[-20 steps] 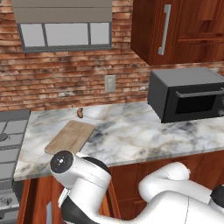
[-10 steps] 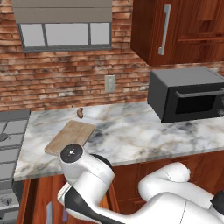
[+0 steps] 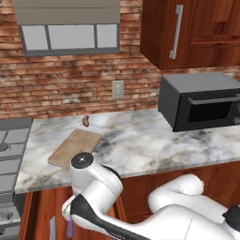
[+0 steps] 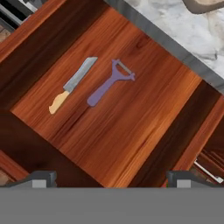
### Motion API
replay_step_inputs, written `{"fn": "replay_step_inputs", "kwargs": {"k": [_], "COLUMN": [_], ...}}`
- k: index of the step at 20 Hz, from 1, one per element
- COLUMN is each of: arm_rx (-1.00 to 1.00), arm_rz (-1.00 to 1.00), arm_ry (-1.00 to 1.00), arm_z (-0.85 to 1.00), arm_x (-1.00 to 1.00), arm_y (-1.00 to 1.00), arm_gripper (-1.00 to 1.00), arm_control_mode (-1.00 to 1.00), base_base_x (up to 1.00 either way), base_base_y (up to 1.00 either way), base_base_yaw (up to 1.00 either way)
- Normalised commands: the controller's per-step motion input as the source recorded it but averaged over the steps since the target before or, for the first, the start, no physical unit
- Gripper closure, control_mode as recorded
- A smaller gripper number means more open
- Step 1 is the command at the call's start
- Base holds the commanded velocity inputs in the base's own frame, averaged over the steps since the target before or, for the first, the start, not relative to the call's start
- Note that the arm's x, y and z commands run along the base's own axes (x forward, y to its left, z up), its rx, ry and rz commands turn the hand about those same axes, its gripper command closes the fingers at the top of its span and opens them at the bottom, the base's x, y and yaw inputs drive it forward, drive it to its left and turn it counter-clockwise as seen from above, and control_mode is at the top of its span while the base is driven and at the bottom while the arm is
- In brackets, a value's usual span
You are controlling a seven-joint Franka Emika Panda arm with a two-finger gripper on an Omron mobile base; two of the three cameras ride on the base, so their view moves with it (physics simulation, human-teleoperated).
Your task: Open the drawer on the left and place the cutting tools on the cutting board.
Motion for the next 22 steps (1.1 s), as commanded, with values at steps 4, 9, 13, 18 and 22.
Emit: {"fn": "replay_step_inputs", "kwargs": {"k": [4, 9, 13, 18, 22], "arm_rx": [0.0, 0.03, 0.12, 0.17, 0.17], "arm_rz": [-0.02, -0.08, -0.09, -0.08, -0.03], "arm_ry": [0.0, 0.01, 0.07, 0.14, 0.1], "arm_z": [-0.3, -0.41, -0.39, -0.38, -0.34], "arm_x": [0.01, 0.0, 0.0, 0.03, 0.05], "arm_y": [0.21, 0.38, 0.4, 0.35, 0.11], "arm_gripper": [-1.0, -1.0, -1.0, -1.0, -1.0], "arm_control_mode": [-1.0, -1.0, -1.0, -1.0, -1.0], "base_base_x": [0.0, 0.0, 0.0, 0.0, 0.0], "base_base_y": [0.0, 0.0, 0.0, 0.0, 0.0], "base_base_yaw": [0.0, 0.0, 0.0, 0.0, 0.0]}}
